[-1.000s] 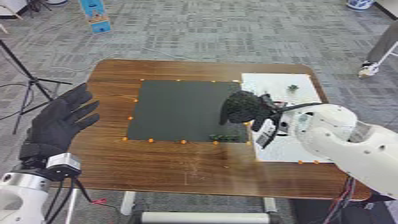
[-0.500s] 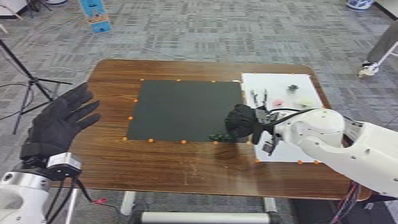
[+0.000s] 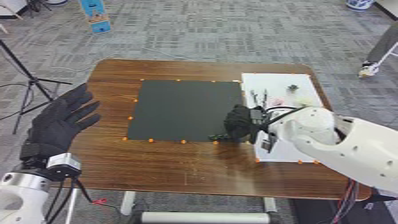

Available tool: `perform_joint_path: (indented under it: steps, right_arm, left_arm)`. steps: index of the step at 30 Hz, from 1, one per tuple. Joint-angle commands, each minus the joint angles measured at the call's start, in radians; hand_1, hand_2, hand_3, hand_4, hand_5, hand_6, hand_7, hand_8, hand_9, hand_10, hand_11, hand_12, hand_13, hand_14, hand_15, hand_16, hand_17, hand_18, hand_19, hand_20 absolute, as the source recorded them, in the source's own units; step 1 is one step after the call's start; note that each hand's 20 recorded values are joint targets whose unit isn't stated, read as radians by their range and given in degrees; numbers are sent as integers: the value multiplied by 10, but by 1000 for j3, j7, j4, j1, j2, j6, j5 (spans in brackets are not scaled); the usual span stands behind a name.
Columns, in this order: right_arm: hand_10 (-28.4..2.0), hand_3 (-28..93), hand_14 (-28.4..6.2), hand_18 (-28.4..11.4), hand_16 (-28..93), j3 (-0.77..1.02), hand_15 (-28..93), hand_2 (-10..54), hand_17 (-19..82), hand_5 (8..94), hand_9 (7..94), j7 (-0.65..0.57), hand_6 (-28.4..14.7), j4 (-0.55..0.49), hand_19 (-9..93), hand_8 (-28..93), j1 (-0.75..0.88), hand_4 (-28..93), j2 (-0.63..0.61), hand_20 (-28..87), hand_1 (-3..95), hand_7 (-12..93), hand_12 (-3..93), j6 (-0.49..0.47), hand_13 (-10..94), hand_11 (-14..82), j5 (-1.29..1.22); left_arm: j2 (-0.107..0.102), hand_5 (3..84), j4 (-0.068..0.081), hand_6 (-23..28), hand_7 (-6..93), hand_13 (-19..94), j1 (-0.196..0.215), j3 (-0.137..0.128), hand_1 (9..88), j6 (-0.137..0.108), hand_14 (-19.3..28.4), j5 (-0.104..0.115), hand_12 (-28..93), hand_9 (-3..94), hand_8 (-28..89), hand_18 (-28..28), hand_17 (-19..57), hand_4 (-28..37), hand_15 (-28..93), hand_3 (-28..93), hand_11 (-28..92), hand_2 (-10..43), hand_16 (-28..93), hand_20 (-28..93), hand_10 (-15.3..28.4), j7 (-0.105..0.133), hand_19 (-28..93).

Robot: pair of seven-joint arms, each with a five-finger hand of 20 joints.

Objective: Arrange flowers

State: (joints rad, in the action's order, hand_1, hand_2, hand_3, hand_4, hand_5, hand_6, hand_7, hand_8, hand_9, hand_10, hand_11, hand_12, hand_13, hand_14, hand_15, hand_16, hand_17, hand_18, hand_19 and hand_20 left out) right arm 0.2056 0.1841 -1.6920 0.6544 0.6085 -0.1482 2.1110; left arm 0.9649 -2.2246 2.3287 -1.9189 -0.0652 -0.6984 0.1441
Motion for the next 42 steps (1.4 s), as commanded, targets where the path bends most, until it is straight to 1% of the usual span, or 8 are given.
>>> perform_joint_path:
  steps: [1,6,11,20,21,27,32,42]
  right_arm:
    - [-116,932,-166,-229,614,31,790,318,199,744,632,-66,13,23,778,-134,35,131,67,609,157,200,740,44,517,447,28]
    - [-117,932,-168,-229,603,75,798,291,200,735,631,-63,11,5,781,-133,66,111,93,607,154,199,739,51,518,449,19]
    - [-117,932,-167,-230,592,61,805,280,202,734,630,-68,11,-10,784,-133,58,110,73,606,154,200,737,39,519,451,34]
    - [-117,932,-166,-230,591,-12,806,261,203,732,630,-92,13,22,784,-134,12,126,16,604,158,203,736,24,518,453,48]
    - [-117,932,-166,-230,592,-14,805,261,204,732,630,-88,13,29,784,-134,11,127,15,604,159,203,734,20,518,452,51]
    - [-117,932,-166,-229,592,-2,805,254,204,732,630,-90,15,37,784,-135,23,129,17,603,162,204,730,19,519,455,50]
    - [-116,932,-166,-229,593,-18,804,247,204,736,633,-79,16,23,784,-135,8,134,11,603,166,205,729,18,521,456,50]
    - [-116,932,-164,-229,601,-46,798,245,205,747,634,-18,20,-43,783,-137,8,140,-22,603,173,208,734,20,522,453,41]
  left_arm:
    - [11,284,-7,16,177,224,5,1,231,-5,130,6,158,262,-93,216,-99,-283,242,704,159,-73,24,85,107,-1,431]
    - [11,285,-5,16,177,224,2,4,229,-2,130,6,158,262,-93,216,-99,-283,241,706,159,-72,24,85,107,-1,430]
    - [11,285,-7,16,176,224,4,2,228,-3,130,6,158,261,-93,216,-100,-283,241,707,158,-72,24,86,106,-2,431]
    - [11,285,-1,16,176,224,2,3,229,-8,130,7,158,262,-93,216,-100,-283,240,706,157,-71,24,85,107,-3,431]
    - [12,285,-4,16,176,225,7,1,229,-10,130,7,158,262,-93,216,-100,-283,241,706,157,-71,25,85,107,-2,431]
    - [9,285,-2,17,176,225,4,4,228,-4,130,7,159,262,-92,216,-100,-283,241,707,158,-70,24,85,106,-5,430]
    - [2,284,1,16,176,225,0,7,228,2,130,9,158,262,-92,216,-100,-283,240,705,157,-68,24,85,106,-7,430]
    - [1,285,1,16,176,224,3,6,230,2,130,9,158,262,-93,216,-100,-283,238,703,156,-65,25,86,107,-8,430]
